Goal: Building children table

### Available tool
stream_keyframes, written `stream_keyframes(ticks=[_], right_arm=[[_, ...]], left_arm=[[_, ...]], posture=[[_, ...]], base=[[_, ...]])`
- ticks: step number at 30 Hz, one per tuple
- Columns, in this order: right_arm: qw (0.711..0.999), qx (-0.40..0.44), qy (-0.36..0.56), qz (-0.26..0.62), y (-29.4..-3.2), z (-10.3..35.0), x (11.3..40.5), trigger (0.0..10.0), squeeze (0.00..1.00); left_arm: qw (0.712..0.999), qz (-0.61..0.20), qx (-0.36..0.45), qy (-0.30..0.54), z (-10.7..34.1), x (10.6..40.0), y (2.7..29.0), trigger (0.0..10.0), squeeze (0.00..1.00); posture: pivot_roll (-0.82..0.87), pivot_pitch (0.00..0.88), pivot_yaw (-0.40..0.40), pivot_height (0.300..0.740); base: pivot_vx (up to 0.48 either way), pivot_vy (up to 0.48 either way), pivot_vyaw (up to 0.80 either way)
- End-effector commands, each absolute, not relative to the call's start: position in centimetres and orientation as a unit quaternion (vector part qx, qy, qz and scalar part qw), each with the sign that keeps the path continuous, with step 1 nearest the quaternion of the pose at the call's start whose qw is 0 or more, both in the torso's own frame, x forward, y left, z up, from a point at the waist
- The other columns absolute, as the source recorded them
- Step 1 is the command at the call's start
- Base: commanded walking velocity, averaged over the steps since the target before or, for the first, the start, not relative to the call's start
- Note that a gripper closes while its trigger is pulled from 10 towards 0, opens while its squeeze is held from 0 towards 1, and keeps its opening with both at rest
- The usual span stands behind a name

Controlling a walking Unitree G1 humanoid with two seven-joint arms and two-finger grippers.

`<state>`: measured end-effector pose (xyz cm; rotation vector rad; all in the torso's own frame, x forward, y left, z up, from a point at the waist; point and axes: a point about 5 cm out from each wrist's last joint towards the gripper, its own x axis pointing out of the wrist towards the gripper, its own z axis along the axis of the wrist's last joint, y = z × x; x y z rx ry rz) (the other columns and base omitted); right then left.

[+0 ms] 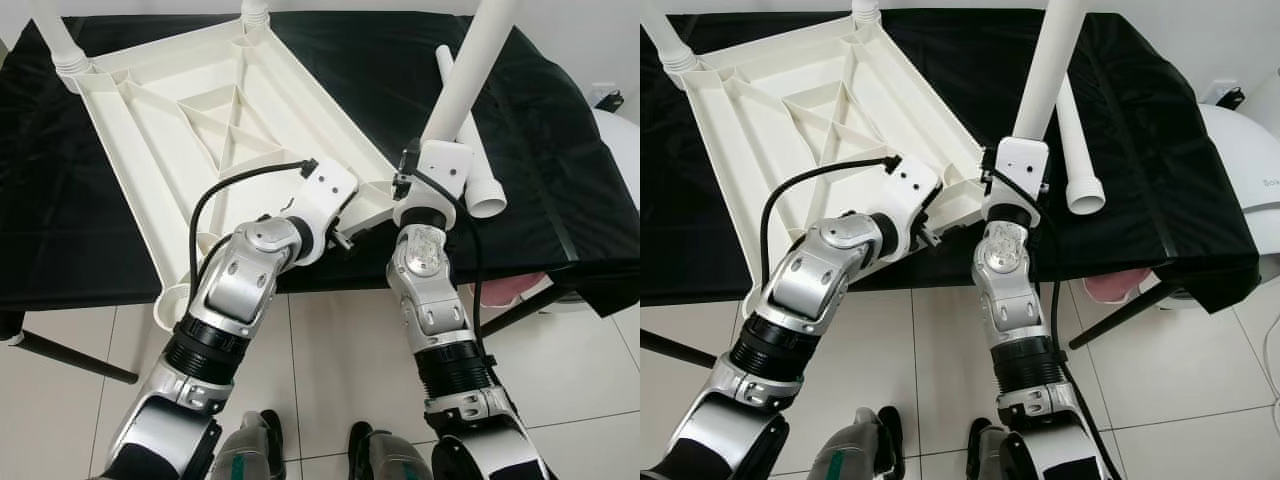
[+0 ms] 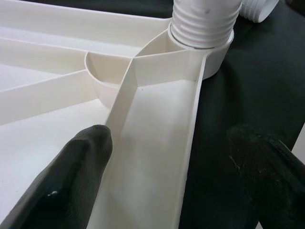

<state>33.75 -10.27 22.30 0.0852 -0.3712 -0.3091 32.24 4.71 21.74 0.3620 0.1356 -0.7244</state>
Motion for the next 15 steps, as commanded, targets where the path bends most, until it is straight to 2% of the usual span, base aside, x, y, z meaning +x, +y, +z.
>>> stream_keyframes(ticks=[1, 9, 15], right_arm=[[0.975, 0.040, -0.098, -0.193, -12.1, 18.7, 33.9, 10.0, 0.00], [0.970, 0.058, -0.150, -0.185, -11.8, 22.1, 34.0, 10.0, 0.00], [0.970, 0.055, -0.153, -0.182, -11.8, 22.2, 34.0, 10.0, 0.00]], left_arm=[[0.928, -0.320, 0.181, 0.063, 21.7, 32.6, 4.9, 10.0, 0.00], [0.927, -0.323, 0.177, 0.064, 21.5, 32.4, 4.8, 10.0, 0.00], [0.927, -0.325, 0.176, 0.062, 21.5, 32.4, 4.6, 10.0, 0.00]], posture=[[-0.05, 0.227, 0.007, 0.740], [-0.06, 0.217, 0.002, 0.740], [-0.06, 0.212, 0.000, 0.740]], base=[[0.000, 0.000, 0.00], [0.000, 0.000, 0.00], [0.000, 0.000, 0.00]])
